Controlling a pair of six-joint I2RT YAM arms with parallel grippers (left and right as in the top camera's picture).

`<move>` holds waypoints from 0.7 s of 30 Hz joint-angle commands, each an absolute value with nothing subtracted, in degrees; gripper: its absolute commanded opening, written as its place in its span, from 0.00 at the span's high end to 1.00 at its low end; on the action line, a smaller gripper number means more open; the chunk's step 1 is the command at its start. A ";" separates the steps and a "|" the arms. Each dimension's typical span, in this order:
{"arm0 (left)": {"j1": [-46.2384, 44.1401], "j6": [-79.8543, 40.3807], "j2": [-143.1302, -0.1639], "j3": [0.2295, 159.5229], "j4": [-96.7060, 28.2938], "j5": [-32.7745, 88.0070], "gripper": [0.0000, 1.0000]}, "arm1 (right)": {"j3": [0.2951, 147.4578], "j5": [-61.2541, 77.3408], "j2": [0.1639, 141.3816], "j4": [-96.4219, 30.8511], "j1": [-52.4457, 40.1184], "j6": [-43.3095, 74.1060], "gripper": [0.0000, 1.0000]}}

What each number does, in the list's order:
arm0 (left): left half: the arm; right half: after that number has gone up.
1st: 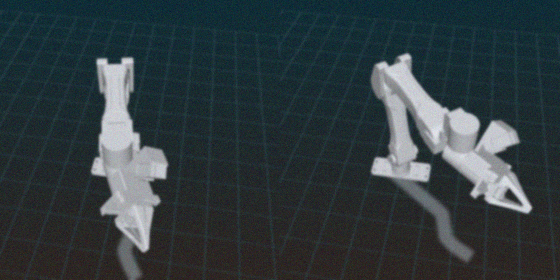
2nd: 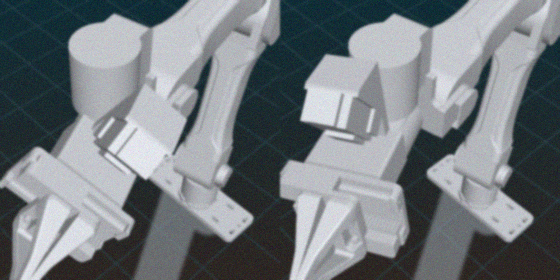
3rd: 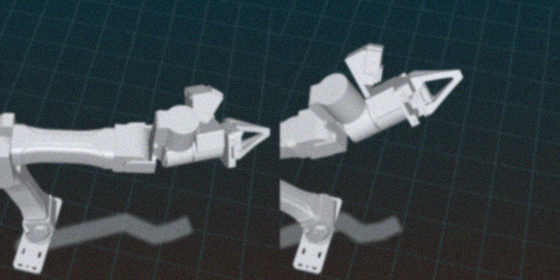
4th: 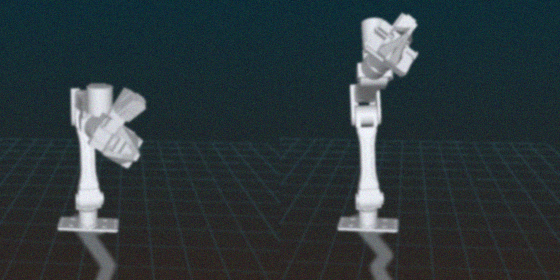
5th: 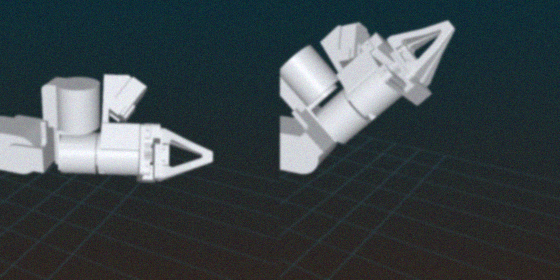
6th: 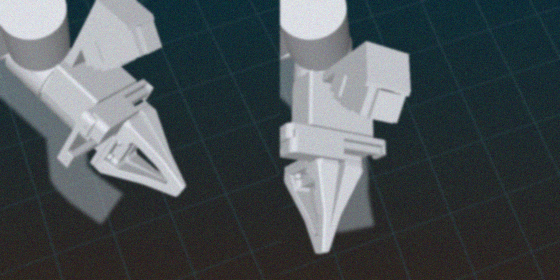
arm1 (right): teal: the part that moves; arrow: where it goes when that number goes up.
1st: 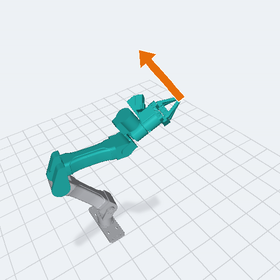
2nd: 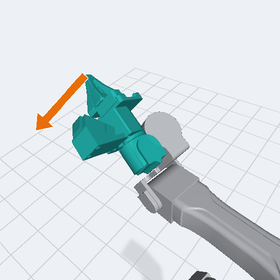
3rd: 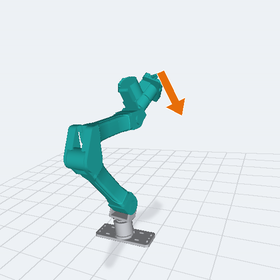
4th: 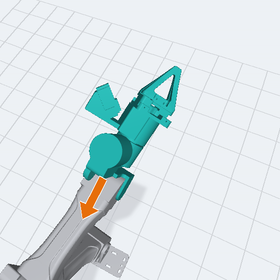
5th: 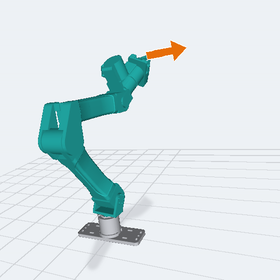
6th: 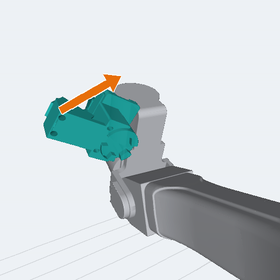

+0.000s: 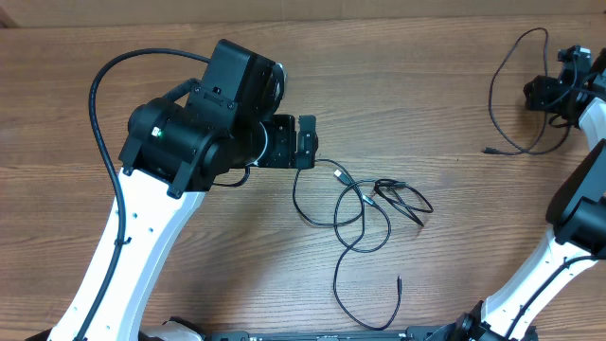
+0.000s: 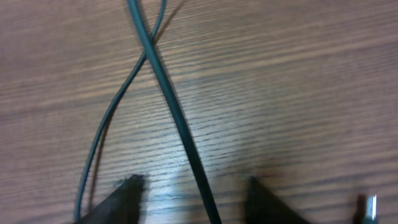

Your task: Untangle cables

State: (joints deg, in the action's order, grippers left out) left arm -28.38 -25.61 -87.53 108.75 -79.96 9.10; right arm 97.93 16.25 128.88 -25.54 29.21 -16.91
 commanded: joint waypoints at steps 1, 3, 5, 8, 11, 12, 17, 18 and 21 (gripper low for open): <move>-28.12 -26.39 -86.56 108.79 -79.94 8.38 0.00 | 98.65 16.36 128.99 -25.45 29.21 -16.99 0.66; -28.12 -26.39 -86.56 108.79 -79.94 8.38 0.00 | 98.65 16.38 128.99 -25.61 29.21 -16.84 0.80; -28.12 -26.39 -86.56 108.79 -79.94 8.36 0.00 | 98.72 16.36 128.90 -25.45 29.21 -15.68 0.96; -28.10 -26.39 -86.56 108.79 -79.94 8.36 0.00 | 98.87 16.38 127.90 -23.94 29.21 -8.51 0.96; -28.12 -26.39 -86.56 108.79 -79.94 8.36 0.00 | 100.40 16.56 125.78 -22.57 29.23 -0.91 0.96; -28.12 -26.39 -86.56 108.79 -79.94 8.38 0.00 | 101.43 16.88 124.86 -22.44 29.23 1.32 0.96; -28.12 -26.39 -86.56 108.79 -79.94 8.38 0.00 | 109.10 22.85 118.54 -22.59 28.16 11.70 0.96; -28.10 -26.39 -86.56 108.79 -79.94 8.36 0.00 | 110.34 23.79 117.49 -22.55 27.75 13.21 0.96; -28.10 -26.39 -86.56 108.79 -79.94 8.38 0.00 | 114.24 24.32 113.32 -22.46 25.17 16.75 0.96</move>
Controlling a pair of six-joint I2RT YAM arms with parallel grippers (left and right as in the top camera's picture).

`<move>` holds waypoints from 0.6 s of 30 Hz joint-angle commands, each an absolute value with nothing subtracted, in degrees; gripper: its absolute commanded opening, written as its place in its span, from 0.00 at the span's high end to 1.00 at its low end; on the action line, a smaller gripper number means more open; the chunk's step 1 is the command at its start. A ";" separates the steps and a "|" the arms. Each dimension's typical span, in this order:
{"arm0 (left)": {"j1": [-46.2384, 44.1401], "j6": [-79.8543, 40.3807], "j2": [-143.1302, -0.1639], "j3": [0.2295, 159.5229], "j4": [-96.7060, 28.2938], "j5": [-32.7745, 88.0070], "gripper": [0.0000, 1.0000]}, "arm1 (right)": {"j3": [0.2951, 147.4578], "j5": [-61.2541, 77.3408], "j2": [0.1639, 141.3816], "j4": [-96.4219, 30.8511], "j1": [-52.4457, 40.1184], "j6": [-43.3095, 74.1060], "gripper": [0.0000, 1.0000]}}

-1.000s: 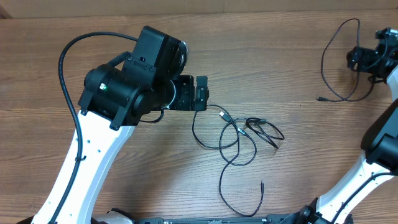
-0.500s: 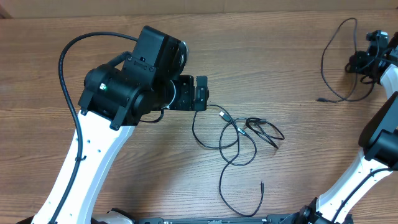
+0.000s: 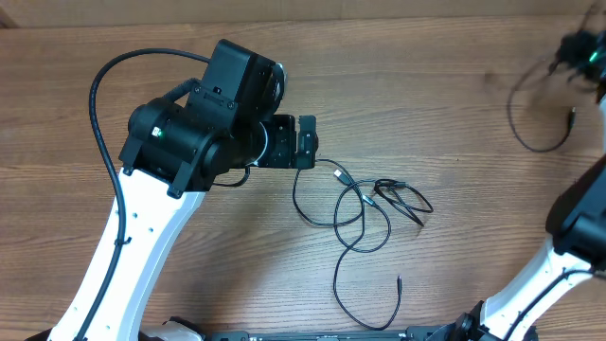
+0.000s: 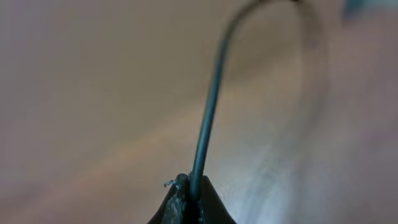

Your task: Untangle cables

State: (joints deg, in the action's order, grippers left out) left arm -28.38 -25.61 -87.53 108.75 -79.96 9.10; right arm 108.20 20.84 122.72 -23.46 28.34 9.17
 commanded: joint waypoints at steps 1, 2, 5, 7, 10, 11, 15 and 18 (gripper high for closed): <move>-28.12 -26.39 -86.56 108.79 -79.94 8.36 0.01 | 115.13 24.27 112.18 -22.24 24.12 16.73 0.96; -28.12 -26.39 -86.56 108.79 -79.94 8.36 0.00 | 115.83 24.12 111.28 -21.82 23.07 16.73 0.96; -28.12 -26.37 -86.56 108.79 -79.94 8.36 0.00 | 117.43 24.12 109.08 -20.05 19.35 16.75 0.96; -28.12 -26.39 -86.56 108.79 -79.94 8.38 0.00 | 118.13 24.14 108.27 -18.63 16.64 16.93 0.96; -28.12 -26.39 -86.56 108.79 -79.94 8.36 0.00 | 118.26 24.27 108.05 -16.73 13.37 20.25 0.96; -28.12 -26.39 -86.56 108.79 -79.94 8.38 0.00 | 118.26 24.38 108.05 -16.10 12.16 21.41 0.96; -28.12 -26.39 -86.56 108.79 -79.94 8.36 0.00 | 118.26 24.34 108.07 -14.17 8.49 21.43 0.96; -28.10 -26.39 -86.56 108.79 -79.94 8.38 0.00 | 118.26 24.29 108.07 -11.75 6.72 21.45 0.96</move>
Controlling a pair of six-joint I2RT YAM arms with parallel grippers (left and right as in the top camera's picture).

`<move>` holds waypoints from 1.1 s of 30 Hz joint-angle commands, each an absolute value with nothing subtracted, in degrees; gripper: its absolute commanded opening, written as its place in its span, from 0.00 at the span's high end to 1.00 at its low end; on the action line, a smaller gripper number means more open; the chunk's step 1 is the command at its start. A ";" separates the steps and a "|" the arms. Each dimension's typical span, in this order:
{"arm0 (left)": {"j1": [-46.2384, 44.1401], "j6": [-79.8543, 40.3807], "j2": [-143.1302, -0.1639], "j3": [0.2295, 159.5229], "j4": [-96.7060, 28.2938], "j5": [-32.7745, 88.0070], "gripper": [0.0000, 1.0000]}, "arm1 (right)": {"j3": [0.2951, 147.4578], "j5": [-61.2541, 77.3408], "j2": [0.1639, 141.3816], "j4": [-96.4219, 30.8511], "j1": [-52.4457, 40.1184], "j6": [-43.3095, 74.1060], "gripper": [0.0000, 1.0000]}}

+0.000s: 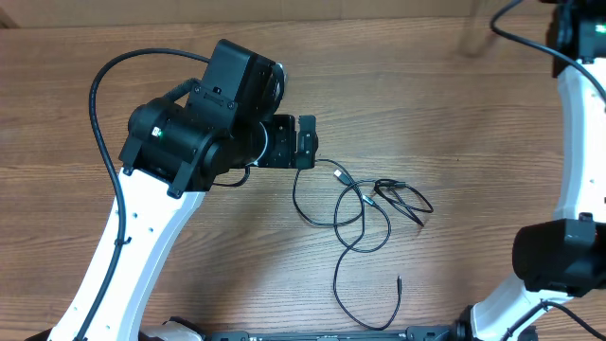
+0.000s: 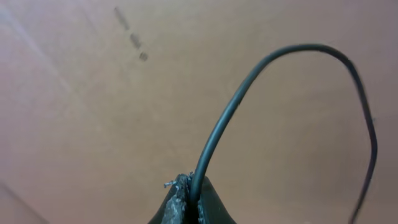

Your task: Untangle cables

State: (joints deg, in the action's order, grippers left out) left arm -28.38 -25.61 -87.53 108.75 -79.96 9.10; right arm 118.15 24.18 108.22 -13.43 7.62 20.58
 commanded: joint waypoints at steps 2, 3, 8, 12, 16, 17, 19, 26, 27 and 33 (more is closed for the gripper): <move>-28.12 -26.39 -86.56 108.79 -79.94 8.36 0.01 | 118.26 23.38 108.07 -11.86 6.76 21.41 0.96; -28.12 -26.39 -86.56 108.79 -79.94 8.38 0.00 | 118.24 22.00 108.14 -12.73 7.07 21.21 0.96; -28.12 -26.39 -86.56 108.79 -79.94 8.36 0.00 | 118.19 14.72 109.80 -18.02 9.76 20.51 0.96; -28.12 -26.39 -86.56 108.79 -79.94 8.36 0.00 | 118.13 14.35 112.79 -20.53 13.10 20.51 0.96; -28.12 -26.39 -86.56 108.79 -79.94 8.38 0.00 | 118.13 14.39 116.46 -21.61 16.08 19.38 0.96; -28.12 -26.39 -86.56 108.79 -79.94 8.36 0.01 | 118.13 14.39 117.25 -21.65 16.62 18.94 0.96; -28.12 -26.39 -86.56 108.79 -79.94 8.36 0.00 | 118.13 14.39 118.85 -21.58 17.63 17.87 0.96; -28.12 -26.39 -86.56 108.79 -79.94 8.36 0.00 | 118.10 0.84 122.58 -23.70 19.62 14.68 0.22; -28.10 -26.39 -86.56 108.79 -79.94 8.36 0.00 | 118.10 0.03 123.28 -24.84 19.81 14.20 0.12; -28.12 -26.39 -86.56 108.79 -79.94 8.38 0.00 | 118.08 0.27 125.05 -32.10 20.10 9.19 0.00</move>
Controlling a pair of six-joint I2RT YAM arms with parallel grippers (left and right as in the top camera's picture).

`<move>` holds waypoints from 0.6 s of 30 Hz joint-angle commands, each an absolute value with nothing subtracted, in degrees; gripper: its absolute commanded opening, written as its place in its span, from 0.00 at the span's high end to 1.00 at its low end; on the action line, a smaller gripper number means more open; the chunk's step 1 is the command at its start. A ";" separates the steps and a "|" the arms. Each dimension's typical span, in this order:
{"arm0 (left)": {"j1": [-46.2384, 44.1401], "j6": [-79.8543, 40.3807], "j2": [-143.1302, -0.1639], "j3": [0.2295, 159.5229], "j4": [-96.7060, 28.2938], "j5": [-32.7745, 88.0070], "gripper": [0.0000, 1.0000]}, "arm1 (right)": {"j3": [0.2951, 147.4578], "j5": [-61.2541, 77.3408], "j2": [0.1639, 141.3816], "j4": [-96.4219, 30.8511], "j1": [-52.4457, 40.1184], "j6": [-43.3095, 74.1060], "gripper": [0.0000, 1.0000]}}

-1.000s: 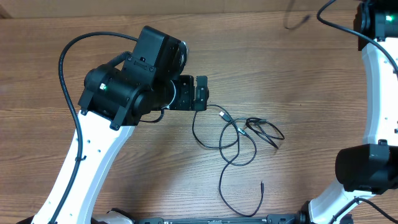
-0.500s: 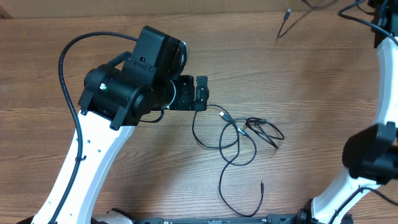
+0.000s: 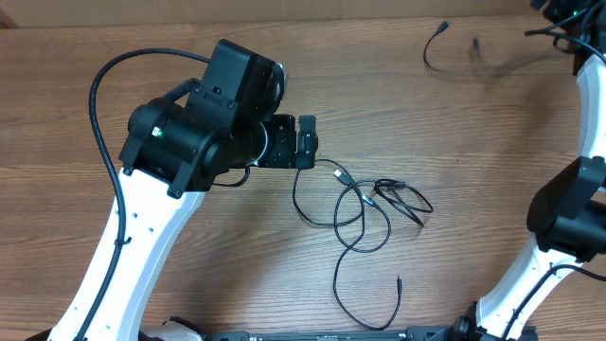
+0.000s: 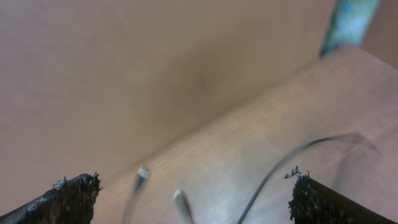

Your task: Untangle cables

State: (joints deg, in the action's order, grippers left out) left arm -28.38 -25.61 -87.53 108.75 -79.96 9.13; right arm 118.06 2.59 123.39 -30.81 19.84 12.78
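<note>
A tangle of thin black cables (image 3: 371,203) lies right of the table's middle, one loose end (image 3: 399,282) trailing toward the front. My left gripper (image 3: 306,142) sits at the tangle's left edge, where a cable loop (image 3: 295,189) reaches its tip; its jaws are not readable from above. A separate black cable (image 3: 437,40) lies blurred near the table's far edge. My right gripper (image 3: 566,11) is high at the far right corner. In the right wrist view that gripper (image 4: 193,196) stands wide open, with the loose cable (image 4: 280,168) and its plug ends (image 4: 142,173) blurred below, untouched by the fingertips (image 4: 76,191).
The left arm's bulky black body (image 3: 204,114) and white link (image 3: 142,237) cover the table's left half. The right arm's white link (image 3: 582,104) runs along the right edge. A cardboard wall (image 4: 124,62) rises behind the table's far edge.
My right gripper was shut on the single cable, holding it up against the back wall. Now its jaws are wide open and the cable is loose near the far edge. The left arm is unchanged.
The single cable lay at the far right with my right gripper open around it. Then the gripper was shut on it and lifted, then higher by the back wall. Now it has let go. Tangle and left arm stayed put throughout.
</note>
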 commanded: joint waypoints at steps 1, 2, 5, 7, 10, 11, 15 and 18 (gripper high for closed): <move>-28.12 -26.39 -86.56 108.79 -79.94 8.36 0.00 | 118.08 0.27 125.23 -33.54 20.10 8.86 0.00; -28.12 -26.39 -86.56 108.79 -79.94 8.36 0.00 | 118.08 0.27 125.32 -34.63 20.10 8.86 0.00; -28.12 -26.39 -86.56 108.79 -79.94 8.38 0.01 | 118.08 0.27 125.40 -38.11 20.12 8.91 0.00; -28.12 -26.39 -86.56 108.79 -79.94 8.36 0.00 | 118.08 0.64 125.40 -40.32 20.10 8.93 0.00; -28.12 -26.39 -86.56 108.79 -79.94 8.36 0.01 | 118.08 1.08 125.80 -43.77 20.10 8.91 0.00; -28.12 -26.39 -86.56 108.79 -79.94 8.36 0.00 | 118.08 0.99 126.08 -44.40 20.12 8.91 0.00; -28.12 -26.39 -86.56 108.79 -79.94 8.36 0.01 | 118.02 -3.53 127.87 -46.19 20.64 10.57 0.00; -28.12 -26.39 -86.56 108.79 -79.94 8.36 0.00 | 117.43 -5.39 129.19 -46.41 21.65 13.34 0.00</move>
State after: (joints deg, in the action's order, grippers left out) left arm -28.38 -25.61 -87.53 108.75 -79.96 9.10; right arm 118.06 -1.65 126.28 -46.33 20.10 10.37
